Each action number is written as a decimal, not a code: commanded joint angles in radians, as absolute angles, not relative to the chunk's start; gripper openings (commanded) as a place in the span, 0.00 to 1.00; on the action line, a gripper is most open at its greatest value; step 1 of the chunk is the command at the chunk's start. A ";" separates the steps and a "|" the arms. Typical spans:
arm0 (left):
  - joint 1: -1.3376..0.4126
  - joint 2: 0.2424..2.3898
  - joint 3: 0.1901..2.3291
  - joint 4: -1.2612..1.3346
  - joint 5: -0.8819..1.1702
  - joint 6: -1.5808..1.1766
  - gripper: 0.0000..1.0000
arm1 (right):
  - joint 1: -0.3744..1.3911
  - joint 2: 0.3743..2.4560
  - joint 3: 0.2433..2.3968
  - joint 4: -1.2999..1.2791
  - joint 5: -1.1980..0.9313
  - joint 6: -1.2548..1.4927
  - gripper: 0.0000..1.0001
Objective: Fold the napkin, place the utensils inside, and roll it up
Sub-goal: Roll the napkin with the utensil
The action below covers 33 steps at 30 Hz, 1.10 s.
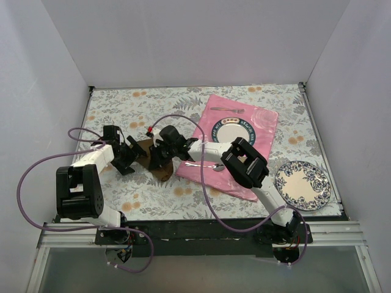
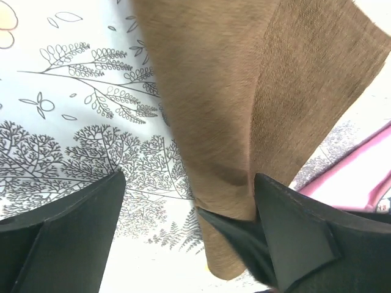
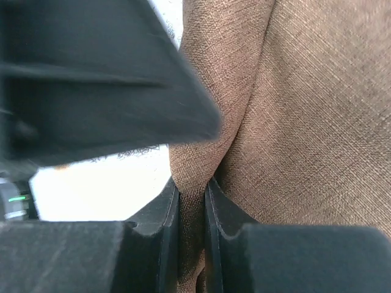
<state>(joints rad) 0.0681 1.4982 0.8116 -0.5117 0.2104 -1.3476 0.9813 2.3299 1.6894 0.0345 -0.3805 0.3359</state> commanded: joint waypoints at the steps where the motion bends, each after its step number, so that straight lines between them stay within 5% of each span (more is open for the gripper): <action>1: 0.066 1.476 0.775 -0.477 0.232 -1.384 0.83 | 0.922 2.321 1.585 0.335 -0.685 0.696 0.16; 10: 0.066 1.566 0.802 -0.411 0.241 -1.402 0.71 | 0.894 2.387 1.497 0.725 -0.819 1.106 0.17; 16: 0.064 1.603 0.821 -0.413 0.200 -1.365 0.45 | 0.893 2.399 1.483 0.720 -0.805 1.120 0.18; 18: 0.064 1.605 0.824 -0.426 0.178 -1.338 0.31 | 0.893 2.399 1.486 0.666 -0.792 1.035 0.20; 22: 0.064 1.591 0.818 -0.445 0.141 -1.301 0.24 | 0.894 2.359 1.506 0.372 -0.714 0.780 0.23; 33: 0.051 1.569 0.811 -0.465 0.126 -1.255 0.20 | 0.963 2.249 1.799 -0.253 -0.321 0.220 0.64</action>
